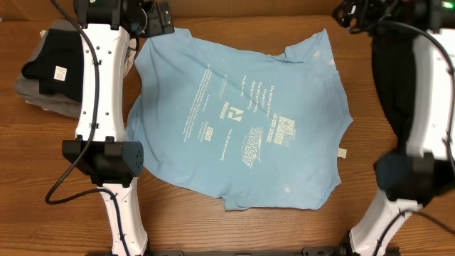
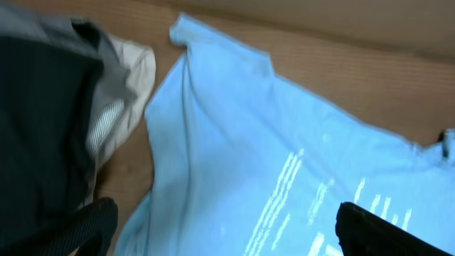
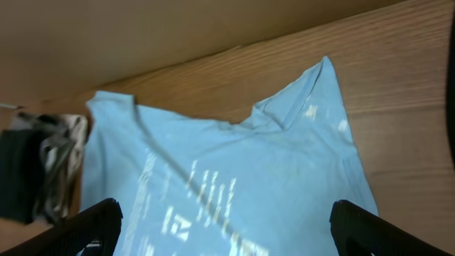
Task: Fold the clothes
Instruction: 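Move both grippers inward over the T-shirt's left and right sides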
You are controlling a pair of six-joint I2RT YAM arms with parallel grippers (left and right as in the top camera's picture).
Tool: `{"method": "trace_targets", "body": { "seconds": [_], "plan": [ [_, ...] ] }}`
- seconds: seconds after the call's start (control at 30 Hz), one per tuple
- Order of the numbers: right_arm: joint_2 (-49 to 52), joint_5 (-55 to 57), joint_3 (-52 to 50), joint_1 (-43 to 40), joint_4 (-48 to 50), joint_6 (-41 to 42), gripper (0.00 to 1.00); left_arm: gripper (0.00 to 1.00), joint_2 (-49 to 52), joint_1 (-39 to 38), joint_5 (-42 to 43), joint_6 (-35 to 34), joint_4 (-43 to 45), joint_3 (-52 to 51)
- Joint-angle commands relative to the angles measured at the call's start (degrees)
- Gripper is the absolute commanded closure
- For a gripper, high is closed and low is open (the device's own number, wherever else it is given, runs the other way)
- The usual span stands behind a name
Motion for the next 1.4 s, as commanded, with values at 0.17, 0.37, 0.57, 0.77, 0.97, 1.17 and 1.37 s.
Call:
{"method": "trace_targets", "body": {
  "seconds": [0.17,0.37,0.57,0.77,0.97,1.17,1.37],
  "plan": [
    [-14.21,-0.57,0.66,0.33,-9.92,0.04,0.03,0.0,-7.69,-0.11,0.48,1.66,-9.05,0.35],
    [-21.51,0.07,0.63,0.33,-17.62,0.04,0.03,0.0,-15.06,-0.39,1.07,1.7,-16.06,0.35],
    [-29.53,0.09,-0.61,0.33,-19.21,1.22,0.01,0.0,-21.55,-1.81,1.97,2.36,-17.86,0.04],
    [-40.37,0.52,-10.21,0.33,-19.19,1.6,0.0,0.0,-28.74,-4.31,2.38,2.34,-17.86,-2.86],
    [-47.91,0.57,-27.67,0.33,-18.47,1.55,0.0,0.0,-35.12,-6.58,-0.63,-0.2,-17.86,-15.89],
    [-49.66,0.52,-45.2,0.33,-12.74,1.6,0.0,0.0,-36.81,-6.71,-7.08,-4.59,-15.26,-32.13],
    [-46.77,1.4,-63.93,0.33,0.15,3.34,0.0,0.0,-36.79,-6.71,-6.91,-4.98,0.37,-52.19]
  ]
}}
